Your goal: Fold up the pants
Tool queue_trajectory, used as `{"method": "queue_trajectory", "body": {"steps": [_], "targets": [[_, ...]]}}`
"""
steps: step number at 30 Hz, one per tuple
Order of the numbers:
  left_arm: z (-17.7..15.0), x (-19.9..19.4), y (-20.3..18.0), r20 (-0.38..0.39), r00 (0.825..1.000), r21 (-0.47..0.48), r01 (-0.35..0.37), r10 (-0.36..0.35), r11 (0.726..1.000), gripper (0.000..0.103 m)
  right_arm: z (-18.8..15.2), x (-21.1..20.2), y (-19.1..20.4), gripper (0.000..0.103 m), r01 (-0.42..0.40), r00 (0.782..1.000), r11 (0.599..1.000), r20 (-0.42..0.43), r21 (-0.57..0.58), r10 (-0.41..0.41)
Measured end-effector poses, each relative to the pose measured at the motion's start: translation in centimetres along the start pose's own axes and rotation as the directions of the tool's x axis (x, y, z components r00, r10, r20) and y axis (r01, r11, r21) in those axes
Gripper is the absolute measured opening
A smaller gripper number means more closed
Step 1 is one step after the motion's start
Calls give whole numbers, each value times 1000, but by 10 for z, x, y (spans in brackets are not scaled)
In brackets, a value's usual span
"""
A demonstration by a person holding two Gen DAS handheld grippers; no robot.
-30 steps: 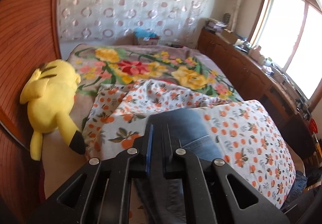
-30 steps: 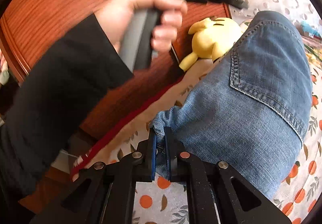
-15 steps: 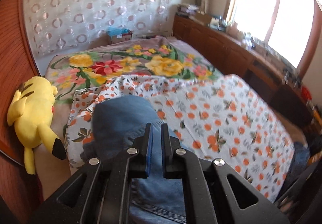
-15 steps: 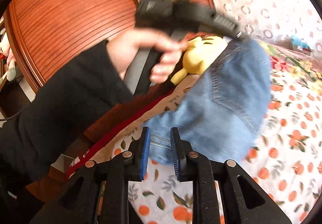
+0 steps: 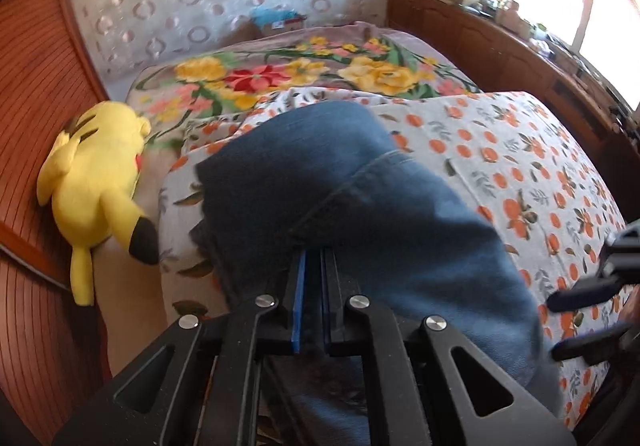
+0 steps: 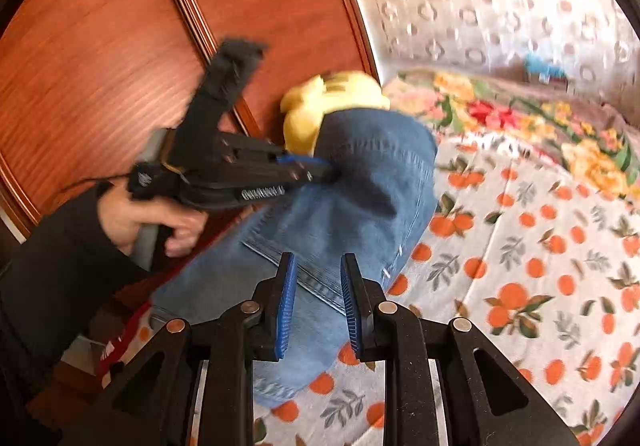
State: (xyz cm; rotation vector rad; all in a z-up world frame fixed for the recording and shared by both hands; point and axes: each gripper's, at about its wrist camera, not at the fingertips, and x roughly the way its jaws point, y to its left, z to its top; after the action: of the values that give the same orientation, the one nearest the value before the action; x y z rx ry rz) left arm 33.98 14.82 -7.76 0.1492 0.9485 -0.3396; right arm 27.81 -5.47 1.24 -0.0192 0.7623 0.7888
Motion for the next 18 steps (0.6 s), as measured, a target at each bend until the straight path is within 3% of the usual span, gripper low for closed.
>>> {"method": "queue_trajectory", "body": {"steps": [5,11,15,18], "targets": [[-13,-29,5,64,998,-67,30,-26,997,7,-7,13,10,23,19,1000,999,-16,-32,-19],[-49,-76,-22,147,987,-66,79,-69,995,7,-5,-1,7,23,4,1000,1000,1,-13,-4],[-72,-86,-36,144,986,-67,98,-88,993,7,-23,-10,11,23,-32,999,999,17,-33,33],[-83,-78,-39,108,993,-48,56,-51,997,7,-32,-13,17,23,-38,999,997,17,-69,40]]}}
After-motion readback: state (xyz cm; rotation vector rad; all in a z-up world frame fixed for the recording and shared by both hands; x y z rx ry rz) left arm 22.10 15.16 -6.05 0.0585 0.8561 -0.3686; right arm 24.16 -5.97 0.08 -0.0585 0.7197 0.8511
